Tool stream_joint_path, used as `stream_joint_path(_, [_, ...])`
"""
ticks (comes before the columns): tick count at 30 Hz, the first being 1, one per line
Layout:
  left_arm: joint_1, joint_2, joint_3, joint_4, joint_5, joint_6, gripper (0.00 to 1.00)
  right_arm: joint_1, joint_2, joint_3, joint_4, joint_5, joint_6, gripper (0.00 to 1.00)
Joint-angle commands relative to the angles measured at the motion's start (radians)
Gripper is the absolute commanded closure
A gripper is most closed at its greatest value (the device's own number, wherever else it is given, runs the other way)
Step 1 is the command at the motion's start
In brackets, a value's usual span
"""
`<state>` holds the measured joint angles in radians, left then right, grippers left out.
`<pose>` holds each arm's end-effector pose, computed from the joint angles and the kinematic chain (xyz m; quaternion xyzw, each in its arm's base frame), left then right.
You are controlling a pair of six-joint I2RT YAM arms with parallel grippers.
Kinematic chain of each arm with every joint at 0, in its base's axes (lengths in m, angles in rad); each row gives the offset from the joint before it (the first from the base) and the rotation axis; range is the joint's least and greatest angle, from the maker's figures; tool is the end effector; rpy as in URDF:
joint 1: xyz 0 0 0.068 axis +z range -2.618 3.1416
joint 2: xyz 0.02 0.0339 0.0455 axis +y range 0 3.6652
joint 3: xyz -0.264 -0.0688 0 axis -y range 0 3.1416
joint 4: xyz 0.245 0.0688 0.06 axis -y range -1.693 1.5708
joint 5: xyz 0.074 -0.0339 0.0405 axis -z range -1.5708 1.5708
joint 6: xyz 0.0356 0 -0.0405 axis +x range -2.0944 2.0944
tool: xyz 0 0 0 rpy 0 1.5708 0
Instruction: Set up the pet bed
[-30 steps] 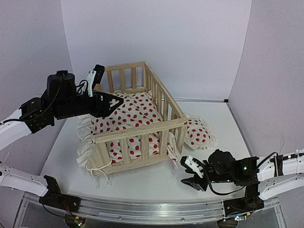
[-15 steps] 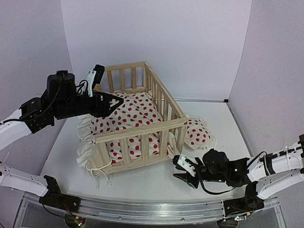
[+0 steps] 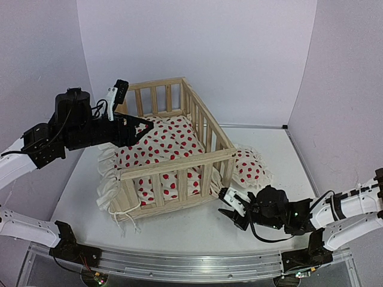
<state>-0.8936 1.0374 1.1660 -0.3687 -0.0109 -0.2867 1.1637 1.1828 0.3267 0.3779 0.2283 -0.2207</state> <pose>0.1429 -0.1771 0.4057 0.2319 0.7518 -0.3400 0.5153 0.0955 0.2011 0.1621 -0.4962 0.6913 0.1477 0.5040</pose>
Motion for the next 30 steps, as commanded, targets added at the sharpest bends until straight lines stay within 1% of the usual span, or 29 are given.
stream_joint_path(1, [0.001,-0.014,0.048,0.005,0.006,0.012,0.36,0.002,0.001,0.027,0.07,0.033,-0.016,0.62])
stream_joint_path(4, [0.0,-0.016,0.046,0.004,0.002,0.012,0.36,0.002,0.025,0.037,0.072,0.098,-0.014,0.61])
stream_joint_path(7, [0.001,-0.016,0.045,0.005,0.0,0.011,0.36,0.002,0.059,0.037,0.128,0.12,-0.031,0.64])
stream_joint_path(10, [0.001,-0.01,0.044,0.005,0.004,0.009,0.36,0.002,0.12,0.06,0.162,0.129,-0.046,0.71])
stream_joint_path(14, [0.001,-0.006,0.05,0.005,0.008,0.006,0.36,0.002,0.161,0.07,0.21,0.121,-0.045,0.83])
stream_joint_path(17, [0.001,-0.01,0.05,0.002,0.008,0.007,0.36,0.002,0.159,0.066,0.202,0.084,-0.034,0.94])
stream_joint_path(18, [0.001,-0.012,0.05,0.002,0.008,0.009,0.36,0.003,0.145,0.062,0.167,0.047,-0.022,1.0])
stream_joint_path(20, [0.001,-0.018,0.05,0.0,0.006,0.012,0.36,0.002,0.099,0.068,0.035,-0.087,-0.011,1.0])
stream_joint_path(23, [0.001,-0.023,0.05,-0.004,0.002,0.018,0.36,0.002,0.09,0.145,-0.329,-0.383,-0.037,1.0])
stream_joint_path(25, [0.001,-0.023,0.053,-0.006,-0.006,0.022,0.36,0.002,0.141,0.213,-0.554,-0.507,-0.028,0.97])
stream_joint_path(26, [0.001,-0.021,0.052,-0.007,-0.011,0.023,0.36,0.002,0.177,0.246,-0.642,-0.535,-0.031,0.96])
stream_joint_path(27, [0.001,-0.019,0.054,-0.007,-0.014,0.028,0.36,0.003,0.21,0.275,-0.718,-0.528,-0.013,0.96])
stream_joint_path(29, [0.001,-0.009,0.061,-0.008,-0.018,0.034,0.36,0.002,0.236,0.296,-0.726,-0.499,0.013,0.94])
stream_joint_path(30, [0.001,-0.005,0.066,-0.008,-0.018,0.035,0.36,0.002,0.24,0.304,-0.724,-0.412,0.044,0.93])
